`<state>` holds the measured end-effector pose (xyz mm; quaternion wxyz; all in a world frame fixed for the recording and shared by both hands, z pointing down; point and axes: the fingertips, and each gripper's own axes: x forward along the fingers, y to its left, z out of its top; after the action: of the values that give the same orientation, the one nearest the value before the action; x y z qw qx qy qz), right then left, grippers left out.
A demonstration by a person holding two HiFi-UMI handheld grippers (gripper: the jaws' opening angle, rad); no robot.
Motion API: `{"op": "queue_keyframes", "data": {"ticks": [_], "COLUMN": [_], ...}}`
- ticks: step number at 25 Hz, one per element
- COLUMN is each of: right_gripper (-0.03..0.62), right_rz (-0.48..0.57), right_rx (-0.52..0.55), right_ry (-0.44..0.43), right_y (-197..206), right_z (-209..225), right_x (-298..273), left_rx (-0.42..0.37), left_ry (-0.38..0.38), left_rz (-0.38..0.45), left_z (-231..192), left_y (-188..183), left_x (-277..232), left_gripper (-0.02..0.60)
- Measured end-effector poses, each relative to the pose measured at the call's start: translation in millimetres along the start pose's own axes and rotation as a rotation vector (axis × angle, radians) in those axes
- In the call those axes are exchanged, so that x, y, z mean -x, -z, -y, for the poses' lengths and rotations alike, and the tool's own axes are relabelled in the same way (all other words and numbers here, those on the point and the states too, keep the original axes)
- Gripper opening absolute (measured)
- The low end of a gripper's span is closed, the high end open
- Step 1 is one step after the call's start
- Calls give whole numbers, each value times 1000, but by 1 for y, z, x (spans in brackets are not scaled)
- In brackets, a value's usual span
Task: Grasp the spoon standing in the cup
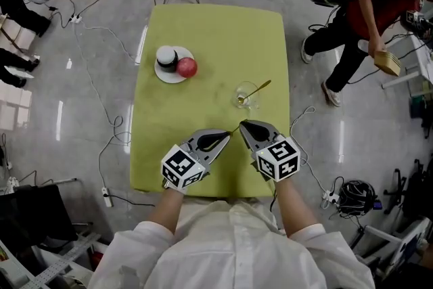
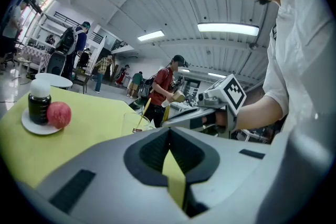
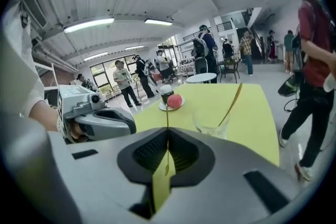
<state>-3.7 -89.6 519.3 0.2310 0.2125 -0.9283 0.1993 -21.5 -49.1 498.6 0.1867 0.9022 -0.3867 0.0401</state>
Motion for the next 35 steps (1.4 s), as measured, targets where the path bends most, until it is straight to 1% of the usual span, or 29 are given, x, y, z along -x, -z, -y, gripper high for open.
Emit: {"op": "queue_keyframes", "data": {"ticks": [2, 4, 9, 12, 16, 18, 24, 29, 32, 35], "right_gripper": [8, 9, 9, 12, 21, 30, 66, 81, 86, 92], "right_rz": [-23, -35, -53, -68, -78, -96, -239, -304, -365, -428], "right_rx": [-37, -49, -25, -23, -83, -88, 25, 109, 162, 199], "right_ry": [-13, -14, -4, 29, 95, 122, 202, 268, 285, 294], "right_y": [7, 11, 10, 13, 23, 29, 43, 45, 47, 48], "right_z": [1, 3, 11, 19, 33, 39, 54, 63, 61, 74], "right_x": [-2, -2, -6, -8, -1, 1, 5, 15, 21, 19], "left_rx": [0, 0, -1, -2, -7, -9, -12, -16, -16, -13], "left_ry": [5, 10, 18, 23, 29, 33, 47, 58, 64, 66], "left_rz": [-5, -10, -18, -24, -29, -31, -30, -29, -28, -30], "left_z": [0, 1, 1, 1, 1, 1, 3, 7, 11, 7], "left_y": [1, 2, 3, 5, 6, 6, 5, 3, 3, 1], "left_x": [0, -1, -5, -7, -8, -8, -13, -13, -10, -19], "left_gripper": [3, 4, 5, 3, 3, 4, 4, 4, 3, 4]}}
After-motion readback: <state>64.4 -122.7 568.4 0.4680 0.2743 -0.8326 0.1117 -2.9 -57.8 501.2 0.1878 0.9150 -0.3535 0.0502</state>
